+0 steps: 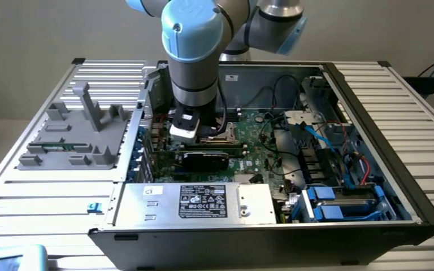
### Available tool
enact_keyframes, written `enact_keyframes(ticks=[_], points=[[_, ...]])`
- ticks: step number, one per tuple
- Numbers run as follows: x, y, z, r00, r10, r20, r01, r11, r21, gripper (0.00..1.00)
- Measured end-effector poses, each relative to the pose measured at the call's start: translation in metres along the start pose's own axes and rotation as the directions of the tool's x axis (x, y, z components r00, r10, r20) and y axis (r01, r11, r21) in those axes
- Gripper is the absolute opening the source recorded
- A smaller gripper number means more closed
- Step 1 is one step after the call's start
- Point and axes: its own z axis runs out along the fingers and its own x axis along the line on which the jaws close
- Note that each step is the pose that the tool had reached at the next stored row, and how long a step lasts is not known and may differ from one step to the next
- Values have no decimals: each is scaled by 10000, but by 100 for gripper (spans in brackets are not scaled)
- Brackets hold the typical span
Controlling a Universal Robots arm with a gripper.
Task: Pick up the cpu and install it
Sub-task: 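Install the second cpu locking lever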
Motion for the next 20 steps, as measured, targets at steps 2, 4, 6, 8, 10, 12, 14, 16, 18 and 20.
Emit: enact_keyframes(ticks=[2,4,6,8,10,12,14,16,18,20], points=[[-2,-3,6,10000,-2,0,2,10000,1,11],[-6,-8,13,10000,-1,0,1,10000,2,11],[-9,-16,20,10000,-1,1,1,10000,0,11],[-11,-20,26,10000,-2,1,2,10000,4,11],[-12,-21,31,10000,-2,1,2,10000,5,11],[-16,-19,36,10000,-1,1,1,10000,6,11],[-18,-21,38,10000,-2,2,2,10000,6,11],[-18,-20,43,10000,-2,3,2,10000,9,11],[-17,-18,52,10000,-2,2,2,10000,10,11],[-17,-18,61,10000,-1,3,1,10000,10,11]])
